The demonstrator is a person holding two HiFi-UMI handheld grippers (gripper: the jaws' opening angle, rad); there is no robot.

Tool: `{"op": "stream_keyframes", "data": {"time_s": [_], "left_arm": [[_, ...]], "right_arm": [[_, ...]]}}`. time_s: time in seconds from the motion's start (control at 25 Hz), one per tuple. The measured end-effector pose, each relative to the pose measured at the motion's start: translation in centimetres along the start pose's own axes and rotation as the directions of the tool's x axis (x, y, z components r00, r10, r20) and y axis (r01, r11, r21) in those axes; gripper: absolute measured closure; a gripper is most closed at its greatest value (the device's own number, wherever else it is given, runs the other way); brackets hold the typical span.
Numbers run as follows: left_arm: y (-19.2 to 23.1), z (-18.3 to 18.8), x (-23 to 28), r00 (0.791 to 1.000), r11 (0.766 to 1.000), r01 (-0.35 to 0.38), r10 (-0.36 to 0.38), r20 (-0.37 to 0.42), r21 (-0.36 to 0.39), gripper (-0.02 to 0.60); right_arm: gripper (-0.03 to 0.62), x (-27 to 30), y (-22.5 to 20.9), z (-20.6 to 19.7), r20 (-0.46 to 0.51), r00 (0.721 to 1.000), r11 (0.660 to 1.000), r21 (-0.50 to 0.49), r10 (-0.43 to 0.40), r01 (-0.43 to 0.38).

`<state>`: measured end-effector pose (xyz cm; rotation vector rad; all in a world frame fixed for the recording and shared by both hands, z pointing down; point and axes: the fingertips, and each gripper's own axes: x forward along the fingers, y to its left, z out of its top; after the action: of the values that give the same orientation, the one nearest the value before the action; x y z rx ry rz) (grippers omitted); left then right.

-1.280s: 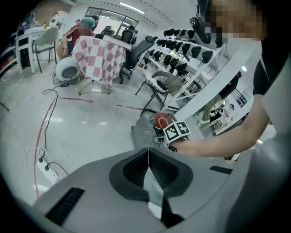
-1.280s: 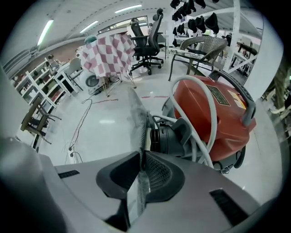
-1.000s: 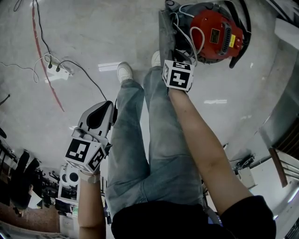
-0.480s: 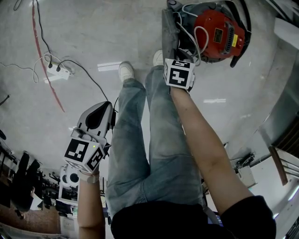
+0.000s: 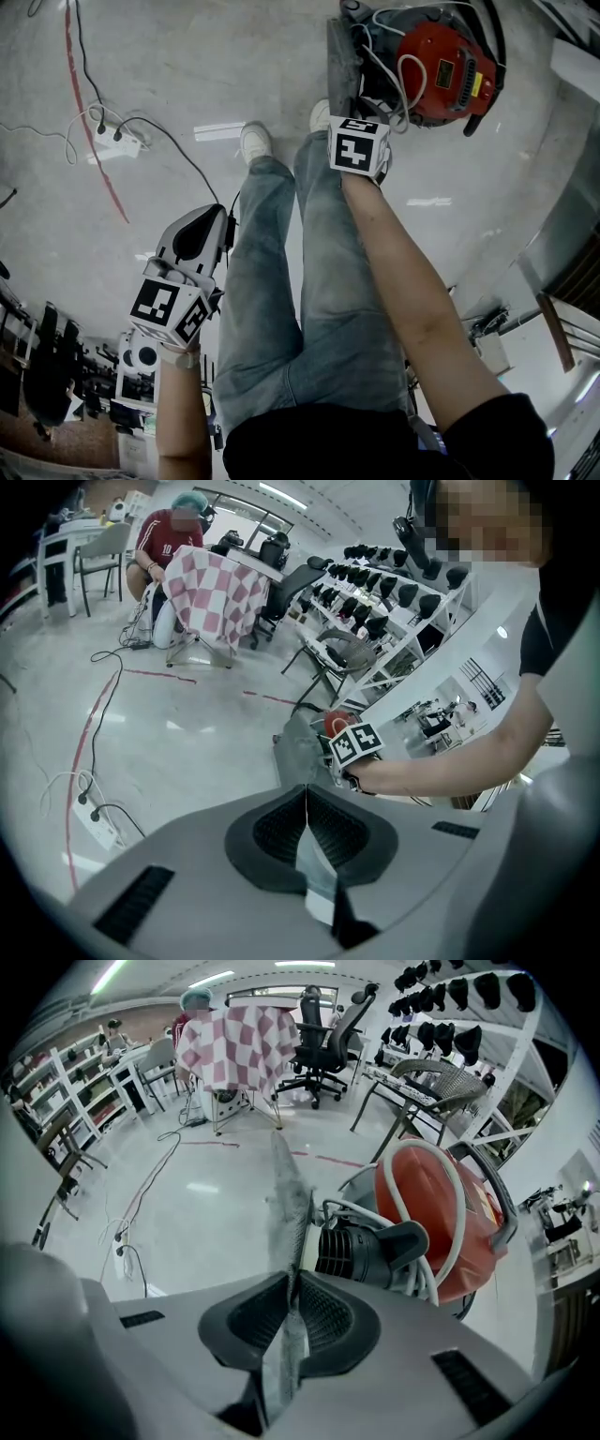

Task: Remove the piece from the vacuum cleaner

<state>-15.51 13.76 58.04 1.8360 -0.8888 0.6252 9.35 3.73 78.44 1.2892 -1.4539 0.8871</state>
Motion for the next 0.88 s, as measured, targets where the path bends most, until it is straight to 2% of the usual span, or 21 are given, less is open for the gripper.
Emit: {"op": "stream_keyframes", "data": {"time_s": [0.16,0.36,0.64,0.88], "left_arm": [[0.2,-0.5,-0.2,1.000,1.000,0.010,-0.010,-0.004,-0.004,0.563],[0.3,-1.0,-0.3,1.000,1.000,0.007,-0.007,-0.003,-0.007,0.563],[0.2,-1.1,-0.4,1.000,1.000,0.004,-0.004,0.007,-0.015,0.563],[0.1,-1.5,-0.5,1.000,1.000,0.004,-0.004,0.005,-0.016,0.563]], "right_arm": [[0.536,0.1,0.2,0.0,-0.004,1.000,1.000,0.004,0.000,0.000],[0.535,0.1,0.4,0.2,-0.013,1.000,0.998,-0.069,-0.005,0.004],[0.534,0.0,0.9,0.2,-0.009,1.000,0.994,-0.109,0.001,-0.002],[0.534,0.1,1.3,0.2,-0.003,0.999,0.996,-0.078,0.033,-0.033]]}}
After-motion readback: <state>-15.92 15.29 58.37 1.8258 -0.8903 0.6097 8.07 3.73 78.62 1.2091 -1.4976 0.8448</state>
